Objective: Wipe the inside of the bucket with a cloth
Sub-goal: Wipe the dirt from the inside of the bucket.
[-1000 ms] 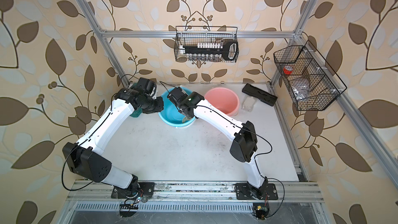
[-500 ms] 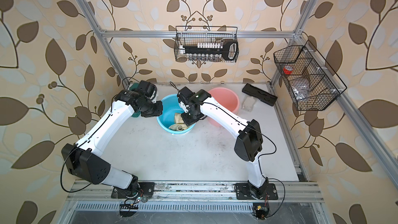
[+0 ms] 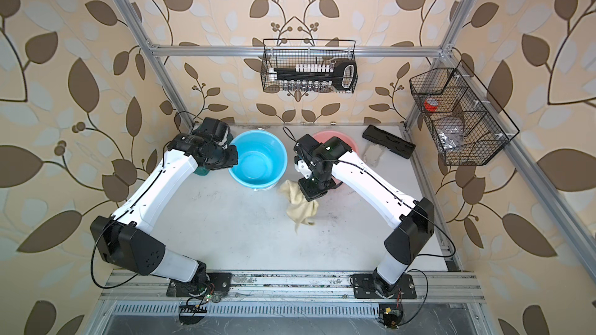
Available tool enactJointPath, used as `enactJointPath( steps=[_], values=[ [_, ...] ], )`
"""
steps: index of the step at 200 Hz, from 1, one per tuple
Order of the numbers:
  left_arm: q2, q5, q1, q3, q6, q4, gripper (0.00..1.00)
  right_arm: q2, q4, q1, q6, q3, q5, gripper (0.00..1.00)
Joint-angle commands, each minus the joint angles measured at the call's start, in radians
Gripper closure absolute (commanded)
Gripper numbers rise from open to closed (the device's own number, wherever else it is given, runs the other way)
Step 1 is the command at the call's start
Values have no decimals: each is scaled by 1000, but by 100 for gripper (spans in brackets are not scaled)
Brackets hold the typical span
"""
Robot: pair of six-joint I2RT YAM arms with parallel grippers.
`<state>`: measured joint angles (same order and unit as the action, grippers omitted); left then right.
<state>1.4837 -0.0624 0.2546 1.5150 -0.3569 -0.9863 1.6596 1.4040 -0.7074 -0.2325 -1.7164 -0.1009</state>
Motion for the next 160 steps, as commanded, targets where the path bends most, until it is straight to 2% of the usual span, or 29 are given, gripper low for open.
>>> enactJointPath(
  steps=[1, 13, 50, 65, 112, 160],
  values=[
    [-49, -4, 3, 34, -26, 54, 100, -68, 77, -2, -31, -32, 144, 100],
    [-49, 14, 3, 32, -27, 55, 100, -103, 56, -3, -19, -71, 129, 100],
    [-49, 120, 3, 24, -43, 58, 100, -152, -191, -3, -17, -142, -108, 100],
    [-34, 191, 3, 16, -52, 58, 100, -142, -311, -3, -26, -153, -145, 100],
    [-9, 382, 3, -9, -96, 43, 100, 73, -403, -3, -20, -329, -73, 100],
    [-10, 374, 3, -23, -105, -24, 100, 325, -361, -33, 27, -510, 126, 100]
  ],
)
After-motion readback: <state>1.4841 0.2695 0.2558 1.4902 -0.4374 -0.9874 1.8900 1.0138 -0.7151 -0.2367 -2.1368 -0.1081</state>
